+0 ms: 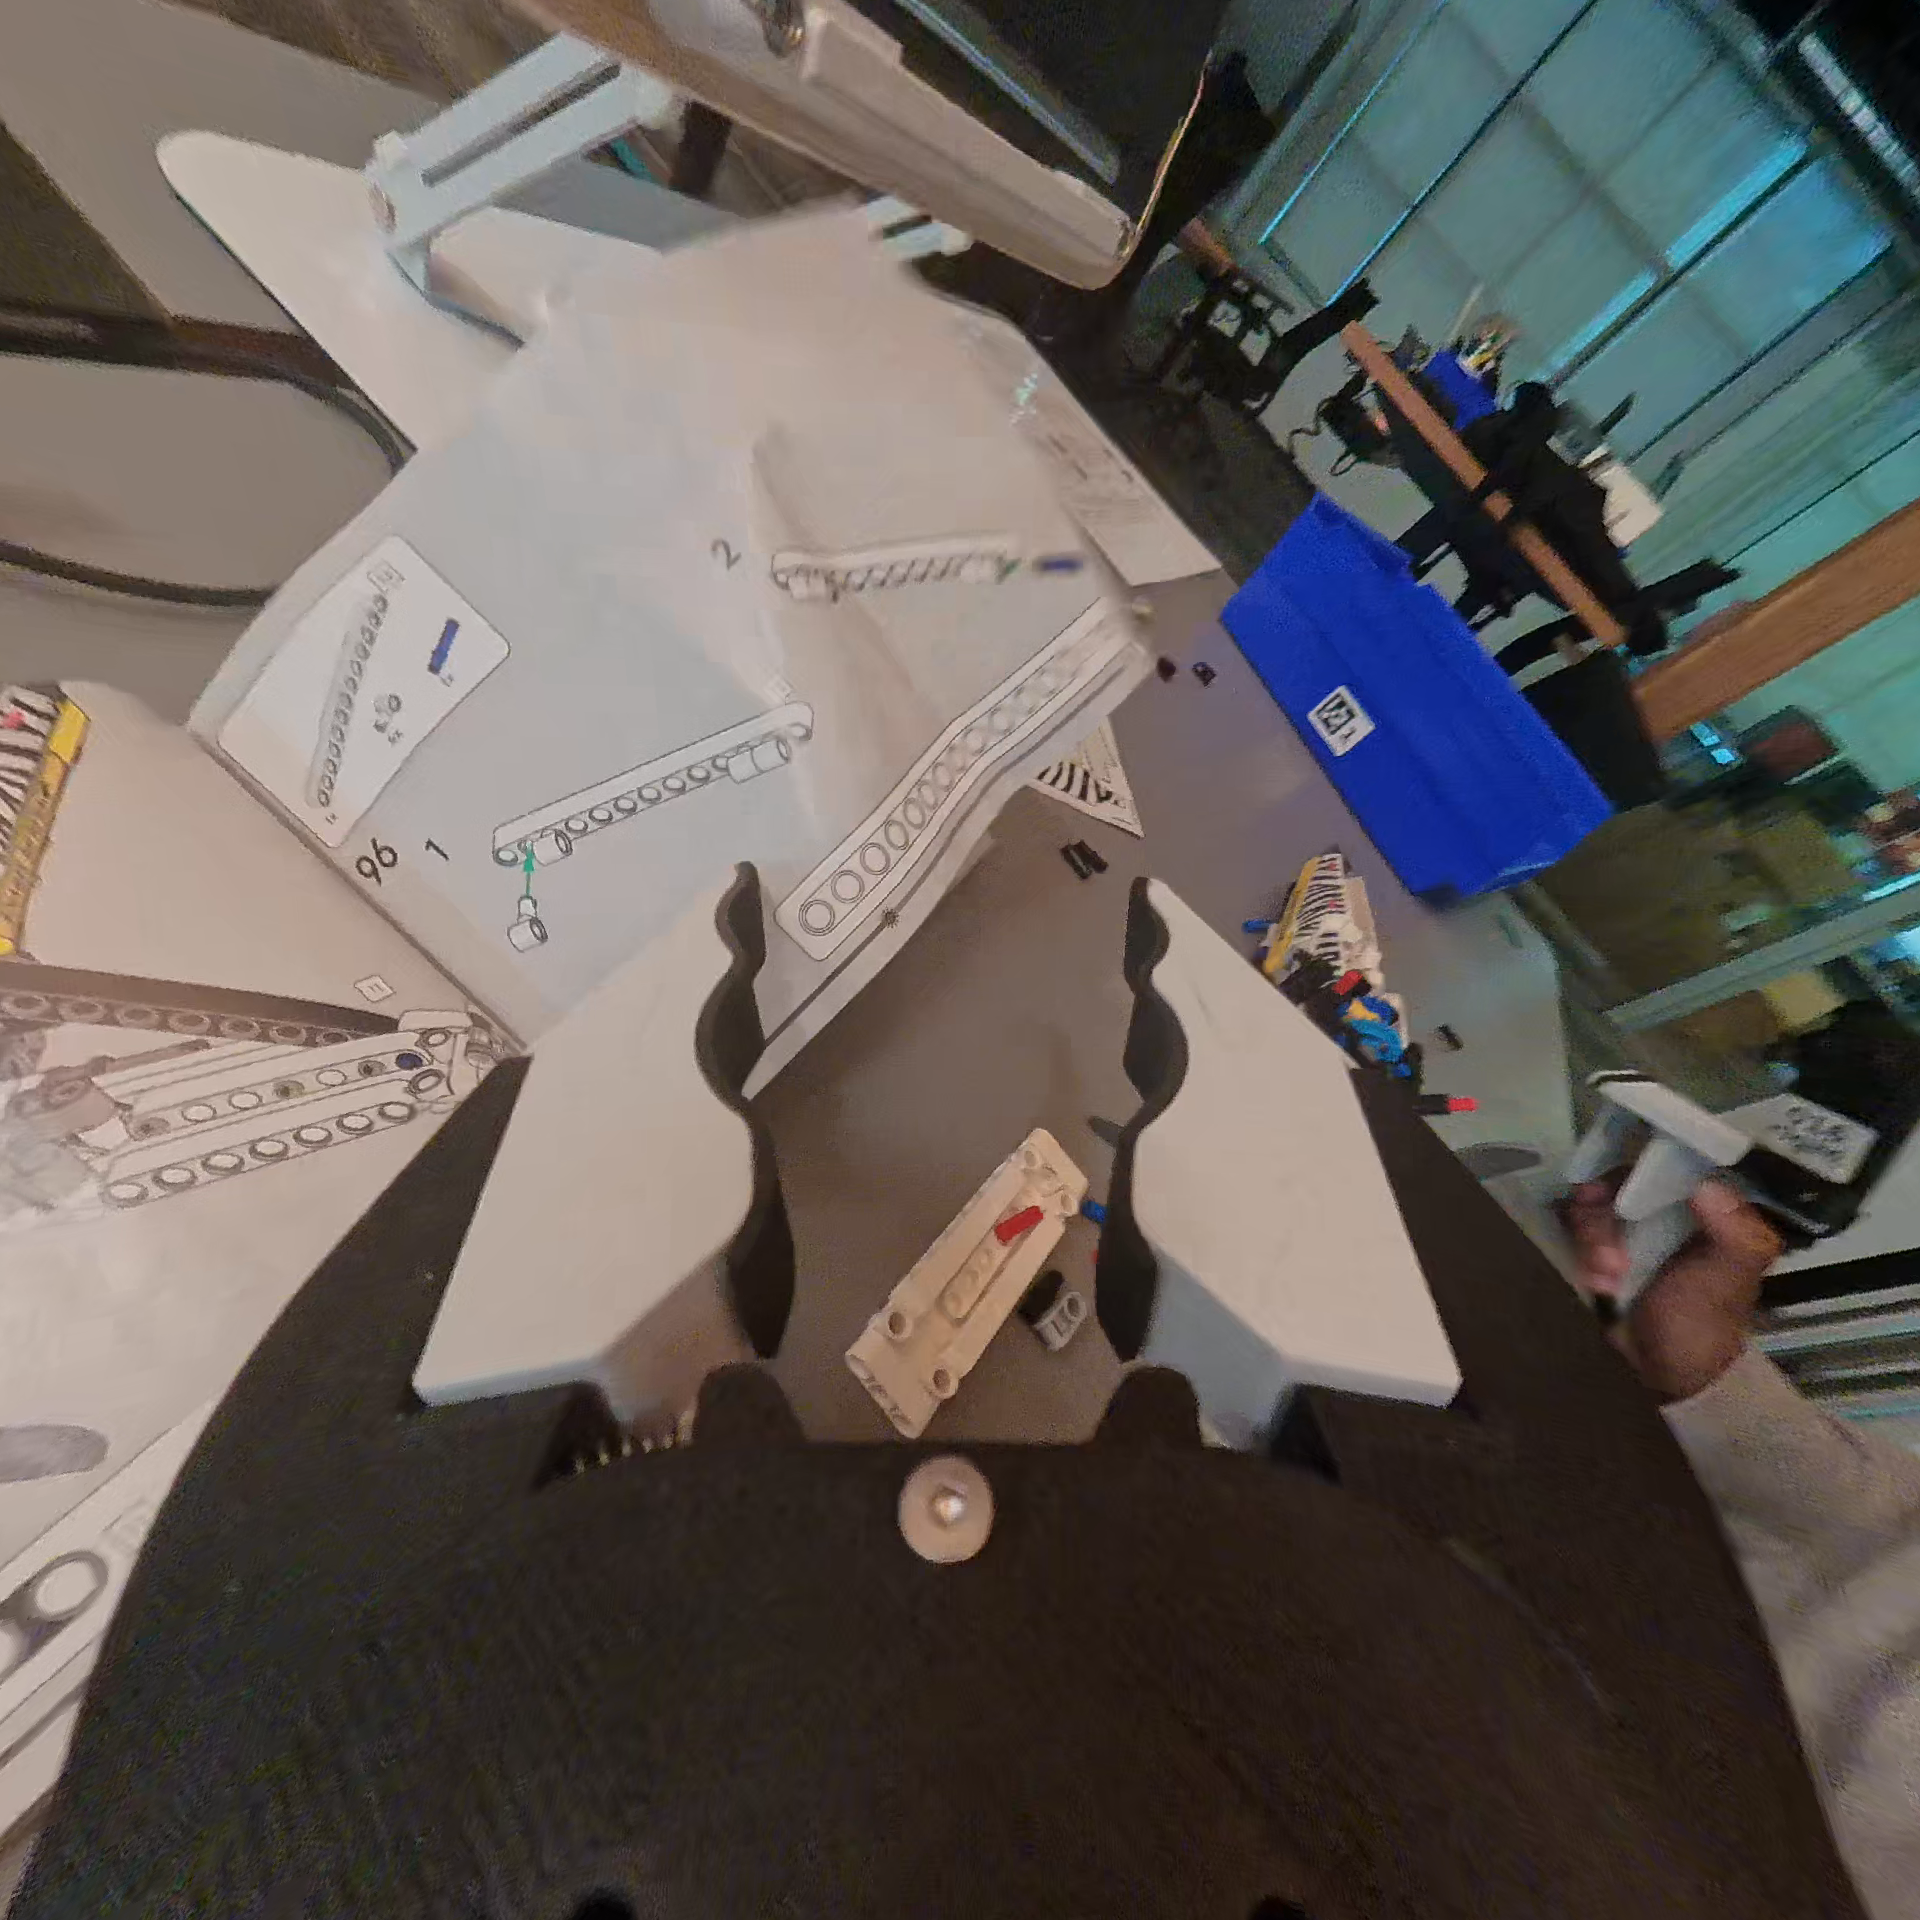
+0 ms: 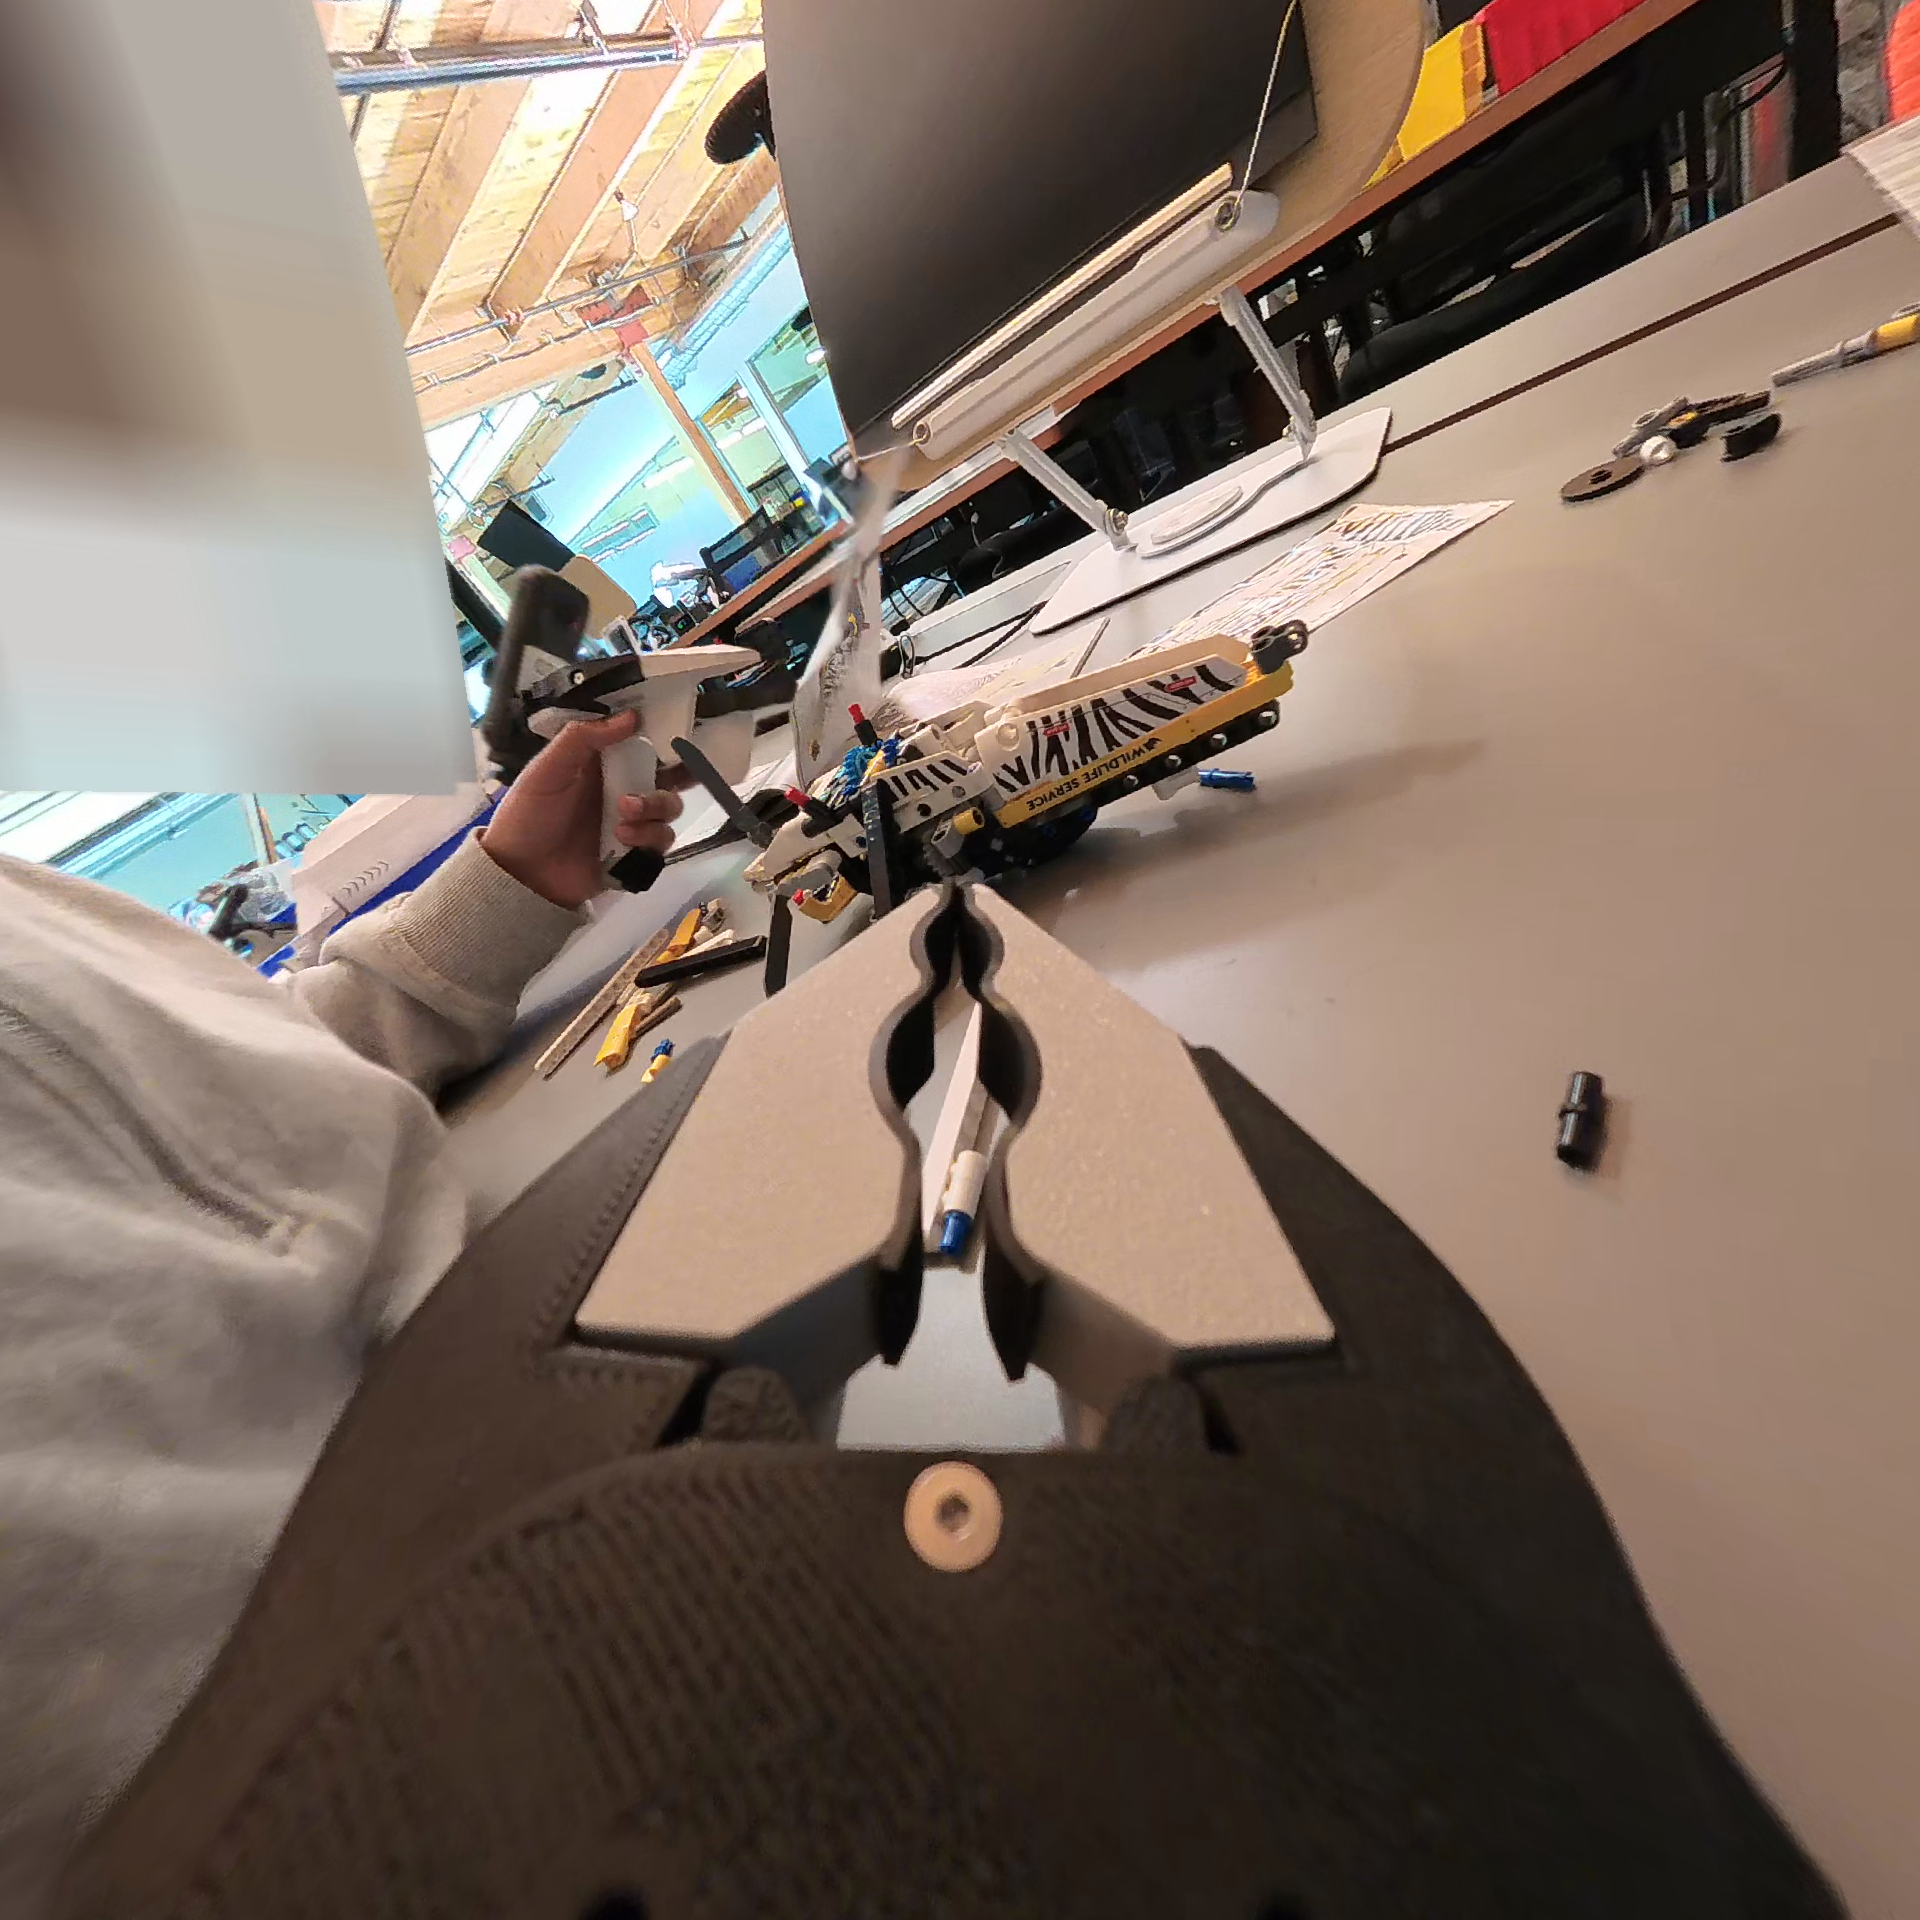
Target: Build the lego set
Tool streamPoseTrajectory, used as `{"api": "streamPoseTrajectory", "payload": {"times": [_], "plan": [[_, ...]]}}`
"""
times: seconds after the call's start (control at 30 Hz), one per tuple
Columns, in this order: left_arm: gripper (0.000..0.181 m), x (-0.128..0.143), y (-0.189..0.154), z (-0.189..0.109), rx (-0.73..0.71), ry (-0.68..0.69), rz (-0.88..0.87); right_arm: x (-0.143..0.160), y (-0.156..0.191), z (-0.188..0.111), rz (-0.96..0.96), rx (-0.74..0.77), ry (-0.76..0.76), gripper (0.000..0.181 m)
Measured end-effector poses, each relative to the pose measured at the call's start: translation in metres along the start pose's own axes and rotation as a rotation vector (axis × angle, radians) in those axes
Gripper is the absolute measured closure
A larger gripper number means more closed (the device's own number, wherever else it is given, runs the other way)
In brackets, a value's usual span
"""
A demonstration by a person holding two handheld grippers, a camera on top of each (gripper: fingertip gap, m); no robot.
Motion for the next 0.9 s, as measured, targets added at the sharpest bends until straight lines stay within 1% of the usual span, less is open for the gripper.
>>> {"api": "streamPoseTrajectory", "payload": {"times": [0.07, 0.13, 0.2, 0.3, 0.33, 0.43, 0.5, 0.57, 0.6, 0.7, 0.73, 0.8, 0.87, 0.9], "plan": [[0.11, 0.001, -0.004, -0.001, -0.027, 0.014, 0.037, 0.001, 0.001, 0.0, -0.011, -0.007, 0.003, 0.178], [0.11, 0.001, -0.013, -0.004, -0.002, -0.003, 0.024, 0.001, 0.001, 0.001, -0.018, 0.009, 0.019, 0.169], [0.109, -0.001, -0.025, -0.009, 0.044, -0.045, 0.006, 0.005, 0.003, 0.007, -0.038, 0.032, 0.083, 0.155], [0.11, 0.002, -0.043, -0.017, 0.087, -0.082, 0.026, 0.011, 0.014, 0.017, -0.159, 0.098, 0.192, 0.147], [0.11, 0.005, -0.048, -0.019, 0.085, -0.092, 0.049, 0.015, 0.019, 0.02, -0.212, 0.13, 0.236, 0.149], [0.113, 0.019, -0.06, -0.025, 0.064, -0.105, 0.128, 0.028, 0.032, 0.03, -0.344, 0.21, 0.393, 0.148], [0.115, 0.028, -0.068, -0.028, 0.071, -0.106, 0.165, 0.037, 0.037, 0.035, -0.418, 0.251, 0.465, 0.146], [0.117, 0.035, -0.074, -0.03, 0.097, -0.11, 0.186, 0.046, 0.036, 0.039, -0.485, 0.314, 0.536, 0.148], [0.118, 0.037, -0.077, -0.031, 0.11, -0.117, 0.192, 0.049, 0.035, 0.04, -0.515, 0.35, 0.555, 0.153], [0.118, 0.038, -0.084, -0.034, 0.163, -0.147, 0.203, 0.049, 0.036, 0.042, -0.557, 0.408, 0.56, 0.175], [0.119, 0.039, -0.087, -0.034, 0.18, -0.157, 0.209, 0.046, 0.035, 0.04, -0.562, 0.438, 0.55, 0.175], [0.119, 0.041, -0.096, -0.033, 0.224, -0.166, 0.223, 0.035, 0.039, 0.037, -0.544, 0.455, 0.469, 0.175], [0.119, 0.049, -0.11, -0.029, 0.3, -0.159, 0.237, 0.02, 0.05, 0.031, -0.475, 0.402, 0.348, 0.175], [0.119, 0.054, -0.12, -0.025, 0.351, -0.147, 0.243, 0.012, 0.06, 0.028, -0.416, 0.328, 0.284, 0.175]]}}
Point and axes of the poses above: each gripper's, where its closed fingertips meet, z out along the fingers, x out of its underside, y = z × x across the jaws, the point moved 7 cm from there along -z, back along the fingers, and after that the axes turned 8 degrees about x, right-handed, at the moved point
